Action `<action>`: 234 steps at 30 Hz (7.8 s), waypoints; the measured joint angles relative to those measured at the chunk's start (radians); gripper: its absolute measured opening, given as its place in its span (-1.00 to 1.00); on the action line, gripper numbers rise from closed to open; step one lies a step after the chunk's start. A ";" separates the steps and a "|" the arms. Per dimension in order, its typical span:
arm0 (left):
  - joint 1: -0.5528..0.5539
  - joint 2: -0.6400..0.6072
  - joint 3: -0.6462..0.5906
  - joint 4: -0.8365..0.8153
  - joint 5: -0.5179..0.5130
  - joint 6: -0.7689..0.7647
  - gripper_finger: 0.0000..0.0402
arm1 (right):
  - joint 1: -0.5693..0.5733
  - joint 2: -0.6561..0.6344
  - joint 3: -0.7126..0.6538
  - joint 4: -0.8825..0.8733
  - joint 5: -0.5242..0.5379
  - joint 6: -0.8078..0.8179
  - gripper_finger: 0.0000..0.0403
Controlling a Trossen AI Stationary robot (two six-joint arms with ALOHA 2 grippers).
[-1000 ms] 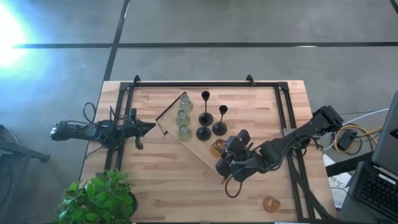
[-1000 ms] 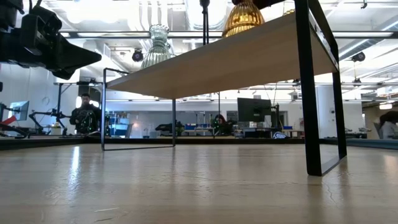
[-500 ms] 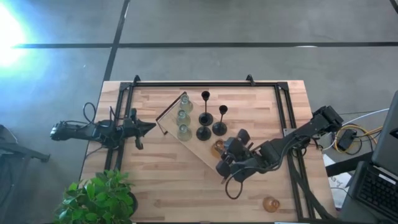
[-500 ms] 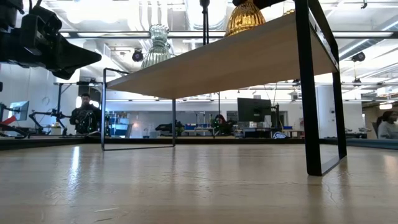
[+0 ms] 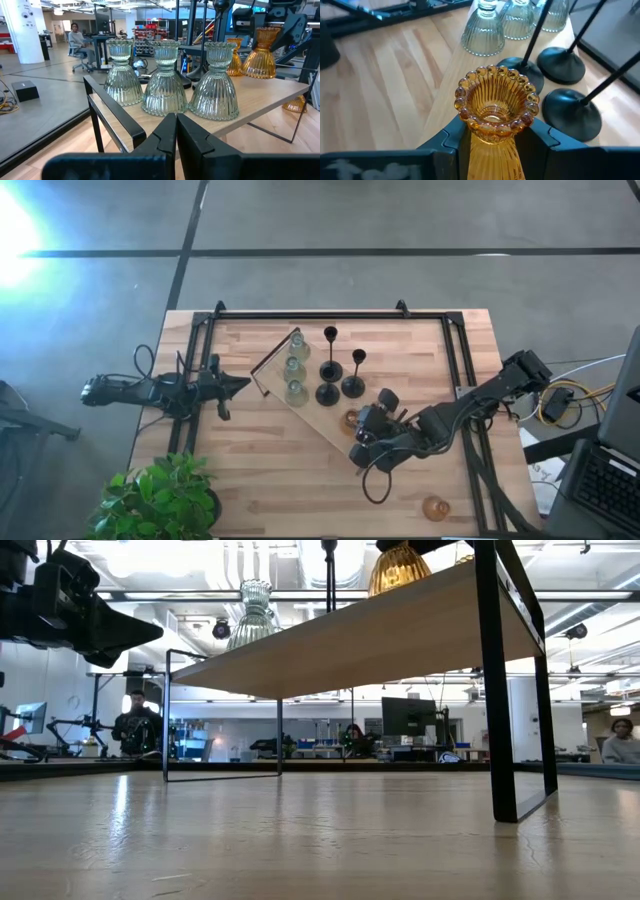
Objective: Pick & Place candle stick holders
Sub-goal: Put the top orange candle holder on the shelf
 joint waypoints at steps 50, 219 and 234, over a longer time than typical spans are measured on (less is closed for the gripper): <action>0.000 0.000 0.000 0.000 0.000 0.000 -0.91 | 0.055 -0.004 0.106 -0.135 -0.047 -0.268 -0.44; 0.000 0.001 0.000 0.000 0.000 0.000 -0.91 | -0.312 -0.071 0.366 -0.470 -0.979 -0.481 -0.86; 0.000 0.000 0.000 0.000 0.000 0.000 -0.91 | -0.316 -0.026 0.369 -0.431 -0.998 -0.471 -0.86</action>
